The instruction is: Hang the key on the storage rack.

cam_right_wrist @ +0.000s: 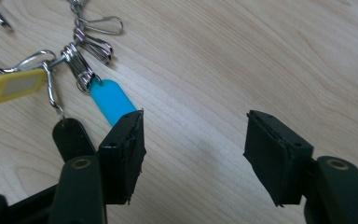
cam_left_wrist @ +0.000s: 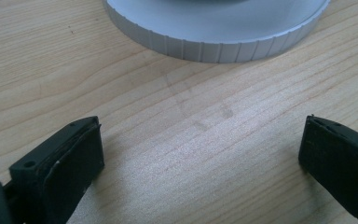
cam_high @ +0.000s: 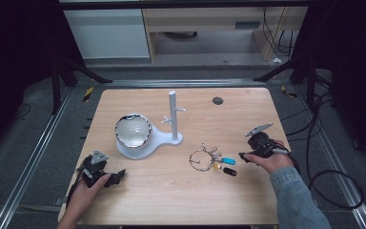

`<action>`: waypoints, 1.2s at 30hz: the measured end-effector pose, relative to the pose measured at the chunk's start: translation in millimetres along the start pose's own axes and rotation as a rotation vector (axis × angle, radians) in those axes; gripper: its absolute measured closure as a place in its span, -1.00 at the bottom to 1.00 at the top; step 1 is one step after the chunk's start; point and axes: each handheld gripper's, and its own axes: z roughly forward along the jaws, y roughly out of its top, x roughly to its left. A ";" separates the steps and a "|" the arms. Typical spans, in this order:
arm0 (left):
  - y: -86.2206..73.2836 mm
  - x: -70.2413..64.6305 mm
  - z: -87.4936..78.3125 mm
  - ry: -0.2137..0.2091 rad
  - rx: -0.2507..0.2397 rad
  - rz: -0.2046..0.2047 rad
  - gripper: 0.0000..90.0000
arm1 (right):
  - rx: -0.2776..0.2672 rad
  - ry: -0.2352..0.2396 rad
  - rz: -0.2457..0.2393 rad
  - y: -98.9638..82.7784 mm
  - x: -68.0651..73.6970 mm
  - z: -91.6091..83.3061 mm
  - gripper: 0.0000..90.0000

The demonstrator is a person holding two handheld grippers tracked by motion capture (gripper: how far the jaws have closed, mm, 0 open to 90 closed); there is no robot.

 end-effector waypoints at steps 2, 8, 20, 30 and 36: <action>0.0 0.0 0.0 0.000 0.000 0.000 -1.00 | 0.004 0.004 -0.010 3.1 0.6 -0.8 -0.06; 0.0 0.0 0.0 0.000 0.000 0.000 -1.00 | 0.037 0.026 -0.074 24.3 5.3 -3.2 0.10; 0.0 0.0 0.0 0.000 0.000 0.000 -1.00 | 0.109 0.108 -0.151 45.6 19.6 8.0 0.58; 0.0 0.0 0.0 -0.001 0.000 0.000 -1.00 | 0.163 0.141 -0.222 59.4 36.0 27.9 0.84; 0.0 0.0 0.0 -0.001 0.000 0.001 -1.00 | 0.207 0.153 -0.265 64.1 41.4 45.5 0.83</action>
